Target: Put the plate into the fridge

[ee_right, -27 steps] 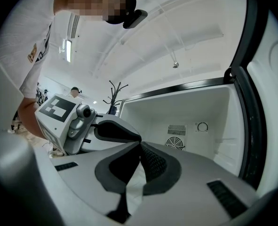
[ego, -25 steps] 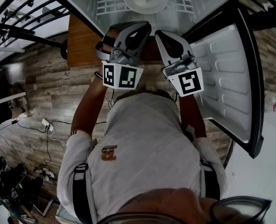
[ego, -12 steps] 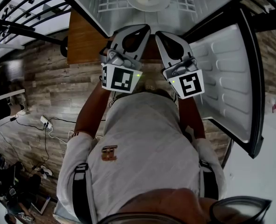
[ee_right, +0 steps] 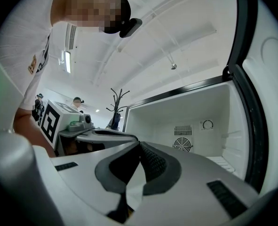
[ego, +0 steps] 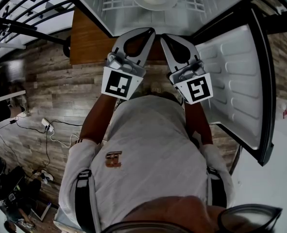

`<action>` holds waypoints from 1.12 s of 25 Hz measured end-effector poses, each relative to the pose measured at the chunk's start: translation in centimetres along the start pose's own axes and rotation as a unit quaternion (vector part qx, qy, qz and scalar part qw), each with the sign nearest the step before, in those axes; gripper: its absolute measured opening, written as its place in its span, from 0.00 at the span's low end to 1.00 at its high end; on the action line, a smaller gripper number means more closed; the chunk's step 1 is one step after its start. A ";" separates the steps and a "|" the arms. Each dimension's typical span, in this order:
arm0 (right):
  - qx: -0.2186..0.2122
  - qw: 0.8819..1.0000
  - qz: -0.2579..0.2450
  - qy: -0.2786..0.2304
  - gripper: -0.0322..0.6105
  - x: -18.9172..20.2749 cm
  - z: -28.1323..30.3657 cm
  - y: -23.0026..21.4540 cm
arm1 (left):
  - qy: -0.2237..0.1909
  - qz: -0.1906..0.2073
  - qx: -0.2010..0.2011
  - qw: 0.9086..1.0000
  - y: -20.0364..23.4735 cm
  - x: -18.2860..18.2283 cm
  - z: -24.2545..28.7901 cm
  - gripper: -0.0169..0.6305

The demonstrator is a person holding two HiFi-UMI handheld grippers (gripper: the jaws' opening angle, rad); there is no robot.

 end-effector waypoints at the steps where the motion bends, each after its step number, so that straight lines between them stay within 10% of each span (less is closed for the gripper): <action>1: -0.002 1.000 0.001 0.003 0.10 0.1 -0.1 0.0 | -0.004 -0.007 0.000 1.000 0.0 -0.1 -0.1 0.05; 10: -0.010 1.000 0.004 0.000 0.10 0.0 -0.3 0.1 | -0.024 -0.093 -0.018 0.995 -0.1 0.1 -0.9 0.05; 28: -0.024 1.000 0.004 -0.002 0.10 0.0 -0.8 0.4 | -0.026 -0.096 -0.018 0.995 -0.7 0.1 -1.1 0.05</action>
Point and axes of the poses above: the fingertips, and each gripper's own axes: z forward along the fingers, y to its left, x out of its underside, the point moved 5 cm from there along -z, backward along the fingers, and after that the axes turned 8 degrees about z, right-handed, at the moved point
